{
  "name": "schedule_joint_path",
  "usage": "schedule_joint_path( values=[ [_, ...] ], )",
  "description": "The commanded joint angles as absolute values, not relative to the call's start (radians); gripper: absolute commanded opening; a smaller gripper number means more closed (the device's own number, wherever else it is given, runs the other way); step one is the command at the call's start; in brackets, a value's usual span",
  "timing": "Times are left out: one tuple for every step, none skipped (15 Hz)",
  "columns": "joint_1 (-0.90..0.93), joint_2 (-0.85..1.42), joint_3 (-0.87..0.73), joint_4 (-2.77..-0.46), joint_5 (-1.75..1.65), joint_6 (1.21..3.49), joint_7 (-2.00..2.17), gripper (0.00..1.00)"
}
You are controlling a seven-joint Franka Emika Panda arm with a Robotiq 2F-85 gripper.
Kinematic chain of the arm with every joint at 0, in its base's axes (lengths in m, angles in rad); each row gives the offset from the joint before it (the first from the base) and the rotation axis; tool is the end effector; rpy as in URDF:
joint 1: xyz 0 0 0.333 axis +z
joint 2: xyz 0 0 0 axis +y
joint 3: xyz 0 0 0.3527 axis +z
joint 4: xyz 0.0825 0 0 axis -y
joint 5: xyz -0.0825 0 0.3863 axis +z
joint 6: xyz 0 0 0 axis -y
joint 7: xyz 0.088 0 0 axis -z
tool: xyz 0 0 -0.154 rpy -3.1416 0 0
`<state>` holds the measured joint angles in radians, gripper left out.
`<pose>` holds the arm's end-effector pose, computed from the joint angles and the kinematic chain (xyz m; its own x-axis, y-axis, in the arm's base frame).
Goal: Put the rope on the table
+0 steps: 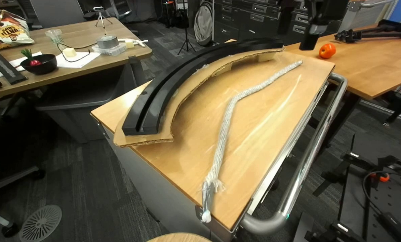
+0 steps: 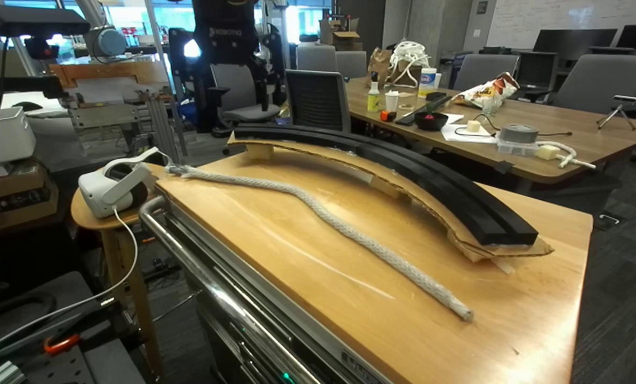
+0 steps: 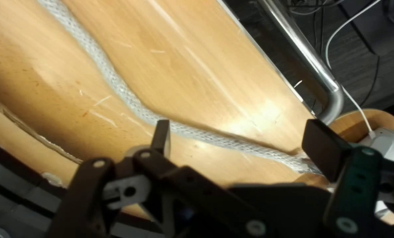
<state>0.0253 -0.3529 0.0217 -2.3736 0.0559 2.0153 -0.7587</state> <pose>0.4258 0.0260 0.4444 0.7109 0.7029 0.0252 0.7033 -0.7100 -0.0351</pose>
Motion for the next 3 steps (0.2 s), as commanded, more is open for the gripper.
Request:
schedule_joint_path(
  values=[
    [0.055, -0.366, -0.009, -2.38, 0.05, 2.009, -0.749, 1.0],
    [0.055, -0.37, -0.011, -2.385, 0.052, 2.008, -0.749, 1.0],
    [0.055, -0.369, -0.011, -2.389, 0.053, 2.008, -0.748, 1.0]
  ],
)
